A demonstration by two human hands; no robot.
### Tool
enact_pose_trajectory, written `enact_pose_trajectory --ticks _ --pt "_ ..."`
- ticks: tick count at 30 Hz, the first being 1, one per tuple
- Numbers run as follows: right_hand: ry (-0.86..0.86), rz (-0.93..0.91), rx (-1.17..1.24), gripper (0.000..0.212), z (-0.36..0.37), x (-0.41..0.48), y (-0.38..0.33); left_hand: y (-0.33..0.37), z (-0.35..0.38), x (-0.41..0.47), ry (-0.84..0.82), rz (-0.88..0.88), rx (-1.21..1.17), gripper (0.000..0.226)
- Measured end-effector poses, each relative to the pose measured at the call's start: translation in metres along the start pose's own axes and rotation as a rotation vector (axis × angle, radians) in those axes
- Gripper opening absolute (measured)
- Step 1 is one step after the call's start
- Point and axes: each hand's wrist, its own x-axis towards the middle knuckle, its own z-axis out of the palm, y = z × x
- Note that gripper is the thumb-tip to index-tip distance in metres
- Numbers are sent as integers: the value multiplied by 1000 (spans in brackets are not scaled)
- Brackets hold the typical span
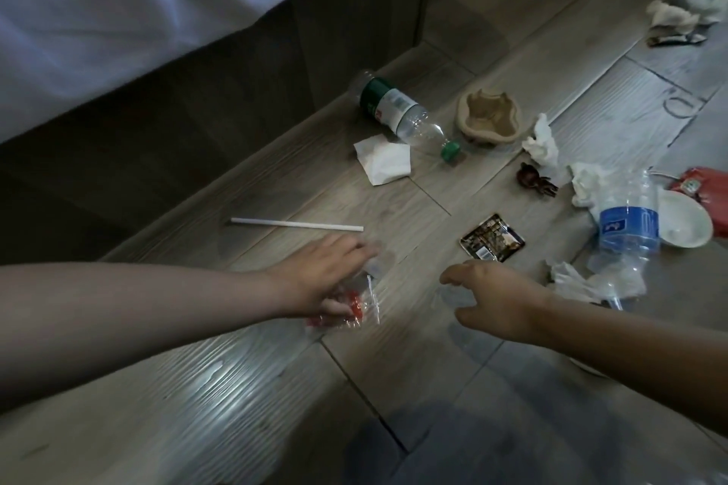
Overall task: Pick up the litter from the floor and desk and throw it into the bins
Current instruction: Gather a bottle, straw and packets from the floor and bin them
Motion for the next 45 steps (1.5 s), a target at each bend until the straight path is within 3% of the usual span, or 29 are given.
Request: enact_pose_trajectory --ticks 6,10,17,25,32,36,39,45 --pt "-34 7 -21 56 4 -2 -2 -9 8 10 -117 -107 132 98" --pt "-39 10 -45 55 5 1 -3 -3 13 12 -87 -143 102 90" --pt "-47 12 -51 56 8 2 -5 -8 1 23 -62 -221 67 33" --pt "-70 5 -69 55 10 2 -6 -14 -3 28 -33 -391 -33 13" --pt "-54 0 -78 55 7 -1 -5 -5 -11 11 55 -390 -149 14" --pt "-52 -2 -83 54 9 -1 -5 5 -1 -17 -89 -227 -81 22" --pt "-61 -6 -81 55 9 -1 -7 8 15 -32 -141 -227 -52 26" --pt "-58 -15 -45 54 8 5 -7 9 -3 -18 26 -297 -22 32"
